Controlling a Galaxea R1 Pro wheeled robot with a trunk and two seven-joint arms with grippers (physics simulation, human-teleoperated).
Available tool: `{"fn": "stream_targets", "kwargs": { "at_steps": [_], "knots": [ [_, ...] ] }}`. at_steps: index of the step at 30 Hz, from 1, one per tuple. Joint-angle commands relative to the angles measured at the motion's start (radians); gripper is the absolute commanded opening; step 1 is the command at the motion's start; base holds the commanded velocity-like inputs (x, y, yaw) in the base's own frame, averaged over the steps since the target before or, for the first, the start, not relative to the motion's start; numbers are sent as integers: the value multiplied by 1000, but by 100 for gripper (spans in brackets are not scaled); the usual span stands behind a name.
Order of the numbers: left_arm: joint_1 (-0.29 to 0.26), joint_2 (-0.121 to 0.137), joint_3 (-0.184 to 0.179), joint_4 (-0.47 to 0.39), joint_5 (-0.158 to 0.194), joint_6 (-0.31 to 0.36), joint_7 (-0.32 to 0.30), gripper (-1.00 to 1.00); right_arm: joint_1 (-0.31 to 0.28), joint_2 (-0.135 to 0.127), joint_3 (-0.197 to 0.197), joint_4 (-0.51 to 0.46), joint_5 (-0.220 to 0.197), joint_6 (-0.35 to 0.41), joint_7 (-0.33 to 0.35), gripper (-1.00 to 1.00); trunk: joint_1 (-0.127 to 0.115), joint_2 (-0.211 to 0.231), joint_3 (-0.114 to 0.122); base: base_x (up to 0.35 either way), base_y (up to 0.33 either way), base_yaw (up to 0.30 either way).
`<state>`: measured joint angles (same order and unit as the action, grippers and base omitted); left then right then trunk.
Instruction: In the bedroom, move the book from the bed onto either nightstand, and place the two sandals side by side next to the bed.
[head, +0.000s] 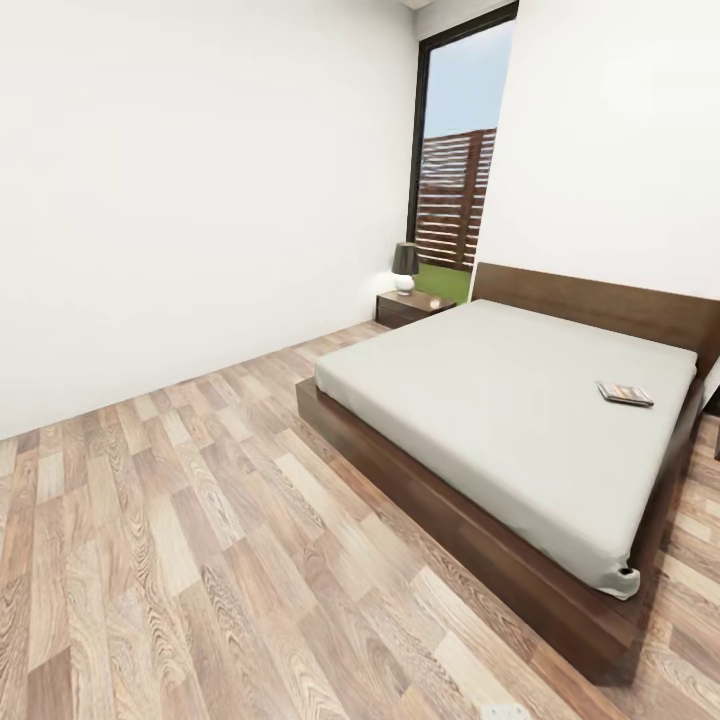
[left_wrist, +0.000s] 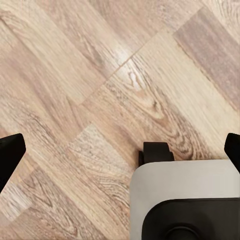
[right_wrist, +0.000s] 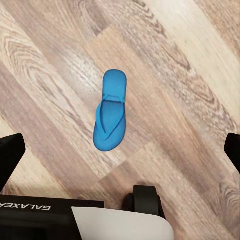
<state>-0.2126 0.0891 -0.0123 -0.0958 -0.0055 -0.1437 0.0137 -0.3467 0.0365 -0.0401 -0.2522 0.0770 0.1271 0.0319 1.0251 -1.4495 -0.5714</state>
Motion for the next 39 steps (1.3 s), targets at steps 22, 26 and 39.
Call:
{"fn": "stream_targets", "kwargs": {
  "at_steps": [22, 26, 39],
  "knots": [
    [-1, -1, -1, 1, -1, -4, 1, 100, 0, 1, -4, -2, 8, 6, 3, 100, 0, 0, -1, 75, 0, 0],
    [-1, -1, -1, 1, -1, -4, 1, 100, 0, 1, -4, -2, 9, 7, 2, 100, 0, 0, -1, 23, 0, 0],
    [1, -2, 1, -95, -1, -4, -3, 100, -1, 7, -5, -7, 10, 15, -3, 100, 0, 0, -1, 5, 0, 0]
  ]
}}
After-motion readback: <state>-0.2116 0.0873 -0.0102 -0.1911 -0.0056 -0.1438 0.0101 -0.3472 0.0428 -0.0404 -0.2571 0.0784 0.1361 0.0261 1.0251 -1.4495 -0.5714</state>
